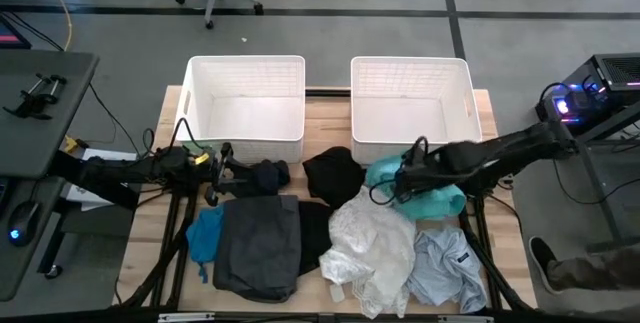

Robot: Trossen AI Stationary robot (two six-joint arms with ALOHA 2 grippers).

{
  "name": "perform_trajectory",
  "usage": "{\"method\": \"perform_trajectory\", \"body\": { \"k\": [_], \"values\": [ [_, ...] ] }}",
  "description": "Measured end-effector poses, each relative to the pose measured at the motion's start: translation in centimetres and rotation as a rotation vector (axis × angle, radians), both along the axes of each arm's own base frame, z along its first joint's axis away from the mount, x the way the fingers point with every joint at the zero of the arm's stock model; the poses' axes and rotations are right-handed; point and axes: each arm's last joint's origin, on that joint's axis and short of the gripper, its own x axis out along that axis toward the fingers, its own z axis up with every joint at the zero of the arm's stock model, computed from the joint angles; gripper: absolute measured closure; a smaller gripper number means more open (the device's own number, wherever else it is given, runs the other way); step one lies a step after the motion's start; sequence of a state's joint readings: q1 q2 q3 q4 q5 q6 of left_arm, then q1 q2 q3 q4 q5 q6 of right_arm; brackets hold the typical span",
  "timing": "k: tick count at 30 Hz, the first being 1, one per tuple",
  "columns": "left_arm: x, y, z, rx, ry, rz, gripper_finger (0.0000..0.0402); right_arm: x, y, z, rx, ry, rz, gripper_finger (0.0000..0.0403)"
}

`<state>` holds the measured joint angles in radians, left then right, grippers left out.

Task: Sort clothes
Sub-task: Put the light blue shorts into the right bin

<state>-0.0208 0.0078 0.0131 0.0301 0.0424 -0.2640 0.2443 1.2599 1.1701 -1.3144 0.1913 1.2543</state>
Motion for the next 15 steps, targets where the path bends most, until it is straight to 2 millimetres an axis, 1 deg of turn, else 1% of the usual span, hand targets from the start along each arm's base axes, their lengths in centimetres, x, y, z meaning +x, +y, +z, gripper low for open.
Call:
{"method": "perform_trajectory", "body": {
  "k": [3,5,9,12,15],
  "values": [
    [0.0,0.0,-0.1,-0.047,0.008,-0.002,0.0216,0.2,-0.2,4.9,-0.009,-0.137,0.048,0.0375],
    [0.0,0.0,0.0,-0.068,0.008,-0.002,0.0216,0.0,-0.4,8.1,-0.05,-0.248,0.076,0.0375],
    [0.0,0.0,0.0,-0.122,0.01,-0.002,0.0216,-1.0,-1.9,13.9,-0.258,-0.462,0.044,0.0375],
    [0.0,0.0,0.0,-0.153,0.013,-0.003,0.0216,-2.1,-3.6,17.0,-0.454,-0.539,-0.039,0.0375],
    [0.0,0.0,0.0,-0.154,0.013,-0.003,0.0216,-3.1,-5.7,18.7,-0.619,-0.514,-0.096,0.0375]
  ]
}}
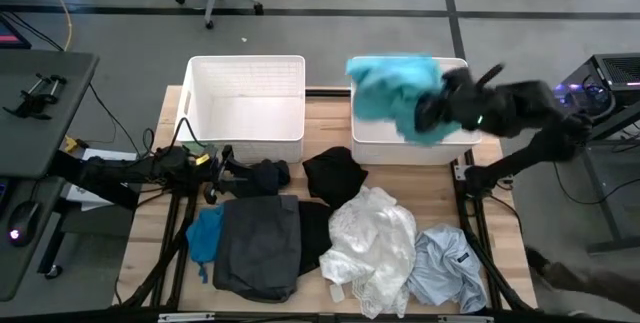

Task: Sort clothes
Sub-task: Put the light blue shorts into the right bin

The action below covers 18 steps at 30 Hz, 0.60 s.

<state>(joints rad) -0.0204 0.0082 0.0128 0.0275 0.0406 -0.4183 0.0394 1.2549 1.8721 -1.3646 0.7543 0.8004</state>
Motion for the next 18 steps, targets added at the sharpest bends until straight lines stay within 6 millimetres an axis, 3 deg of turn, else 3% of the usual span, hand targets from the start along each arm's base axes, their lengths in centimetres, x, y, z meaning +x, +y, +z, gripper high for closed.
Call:
{"method": "perform_trajectory", "body": {
  "k": [3,7,11,18],
  "values": [
    [0.0,0.0,0.0,0.0,0.0,0.0,0.0216,-0.4,-2.6,-0.1,-0.053,0.099,-0.067,0.0375],
    [0.0,0.0,0.0,0.0,0.0,0.0,0.0216,0.2,-6.4,-2.8,0.036,0.276,-0.061,0.0375],
    [0.0,0.0,0.0,0.0,0.0,0.0,0.0216,1.4,-10.1,-8.0,0.166,0.436,-0.011,0.037],
    [0.0,0.0,0.0,0.0,0.0,0.0,0.0216,3.2,-15.4,-19.3,0.334,0.577,0.048,0.0367]
  ]
}}
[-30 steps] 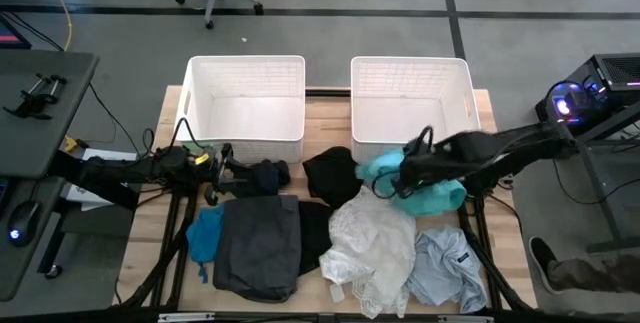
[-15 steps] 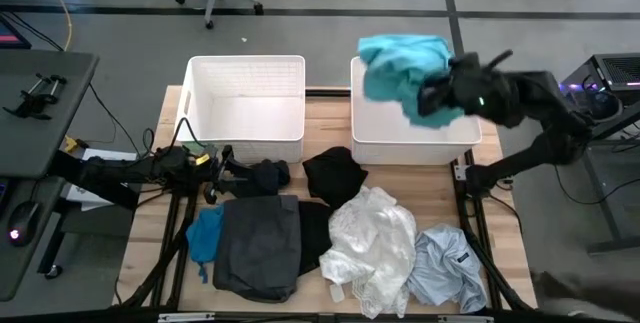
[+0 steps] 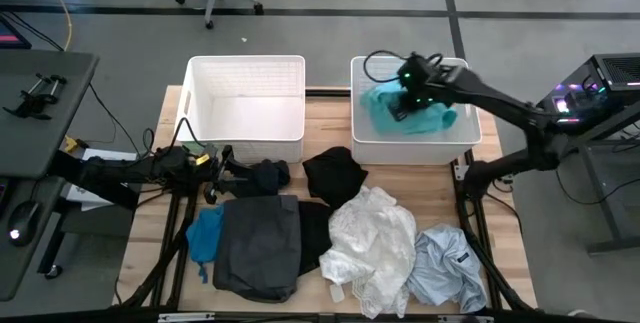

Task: Sort clothes
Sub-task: Put the light blue shorts into the right bin, then put the dark gray pants into the left bin

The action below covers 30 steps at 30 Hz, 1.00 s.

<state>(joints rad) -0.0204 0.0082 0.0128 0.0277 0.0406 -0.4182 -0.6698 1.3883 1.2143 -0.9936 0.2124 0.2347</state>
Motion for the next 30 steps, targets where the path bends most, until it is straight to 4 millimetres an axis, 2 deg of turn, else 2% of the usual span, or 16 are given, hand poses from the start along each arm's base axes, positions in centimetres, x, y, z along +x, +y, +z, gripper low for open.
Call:
{"method": "perform_trajectory", "body": {
  "k": [3,6,9,11,14,16,21,23,26,30],
  "values": [
    [0.0,0.0,0.0,0.0,0.0,0.0,0.0216,0.2,-0.9,-3.9,0.093,0.071,-0.018,0.0352],
    [0.0,0.0,0.0,0.0,0.0,0.0,0.0216,0.5,-1.3,-6.4,0.171,0.128,-0.042,0.0307],
    [0.0,0.0,0.0,0.001,0.0,0.0,0.0216,0.8,-1.5,-7.2,0.211,0.137,-0.036,0.0244],
    [0.0,0.0,0.0,0.001,0.001,0.0,0.0216,0.9,-1.6,-6.9,0.198,0.144,-0.035,0.0201],
    [0.0,0.0,0.0,0.001,0.001,0.0,0.0216,0.8,-1.7,-4.9,0.139,0.146,-0.047,0.0148],
    [0.0,0.0,0.0,0.0,0.0,0.0,0.0216,0.6,-1.6,-2.8,0.096,0.149,-0.056,0.0128],
    [0.0,0.0,0.0,-0.03,-0.006,0.0,0.0216,-0.5,-0.8,3.5,-0.007,0.065,-0.086,0.0118],
    [0.0,0.0,0.4,-0.123,-0.035,-0.002,0.0216,-0.7,0.0,6.2,-0.056,-0.065,-0.085,0.012],
    [-0.1,0.1,1.0,-0.304,-0.092,0.0,0.0216,-0.7,1.6,9.8,-0.143,-0.351,-0.061,0.0127],
    [-0.2,0.1,1.6,-0.482,-0.146,-0.014,0.0216,-0.1,4.2,13.0,-0.262,-0.673,0.041,0.0133]
  ]
}}
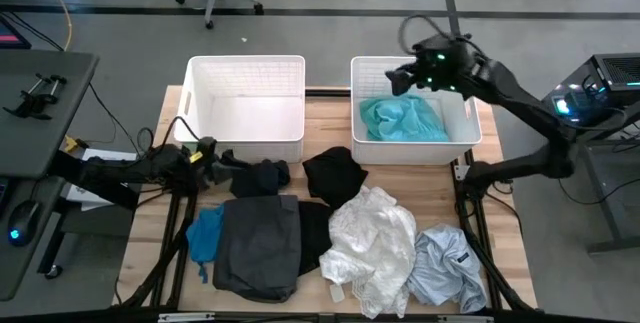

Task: Sort clothes
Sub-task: Put the dark gray pants into the left bin

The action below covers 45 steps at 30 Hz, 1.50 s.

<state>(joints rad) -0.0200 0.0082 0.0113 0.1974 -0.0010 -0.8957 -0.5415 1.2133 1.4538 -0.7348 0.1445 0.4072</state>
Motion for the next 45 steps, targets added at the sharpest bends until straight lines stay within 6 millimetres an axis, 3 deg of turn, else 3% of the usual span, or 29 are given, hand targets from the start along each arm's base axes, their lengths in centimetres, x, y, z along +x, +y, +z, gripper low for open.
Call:
{"method": "perform_trajectory", "body": {
  "k": [5,12,16,22,29,36,40,45],
  "values": [
    [-0.2,0.4,0.7,-0.065,-0.073,0.145,0.0216,0.9,3.0,1.5,-0.083,-0.167,0.128,0.0135],
    [-0.4,0.6,1.4,-0.247,-0.167,0.161,0.0216,2.6,5.4,1.3,-0.093,-0.163,0.202,0.0135],
    [-0.6,0.5,3.6,-0.161,-0.181,0.14,0.0223,3.1,6.0,1.1,-0.106,-0.15,0.196,0.0135],
    [0.8,-0.3,8.7,0.064,0.05,0.054,0.0259,3.2,6.1,1.2,-0.12,-0.152,0.195,0.0135],
    [5.3,-2.6,12.8,0.312,0.486,-0.278,0.0279,3.2,6.1,1.2,-0.154,-0.135,0.211,0.0135],
    [10.8,-5.1,12.6,0.518,0.739,-0.488,0.0279,3.2,6.2,1.2,-0.175,-0.111,0.257,0.0135],
    [13.8,-5.8,10.6,0.543,0.848,-0.515,0.0276,3.2,6.3,1.0,-0.174,-0.093,0.31,0.0135],
    [16.6,-6.3,7.9,0.555,0.972,-0.491,0.0244,3.1,6.6,0.6,-0.154,-0.045,0.428,0.0135]
  ]
}}
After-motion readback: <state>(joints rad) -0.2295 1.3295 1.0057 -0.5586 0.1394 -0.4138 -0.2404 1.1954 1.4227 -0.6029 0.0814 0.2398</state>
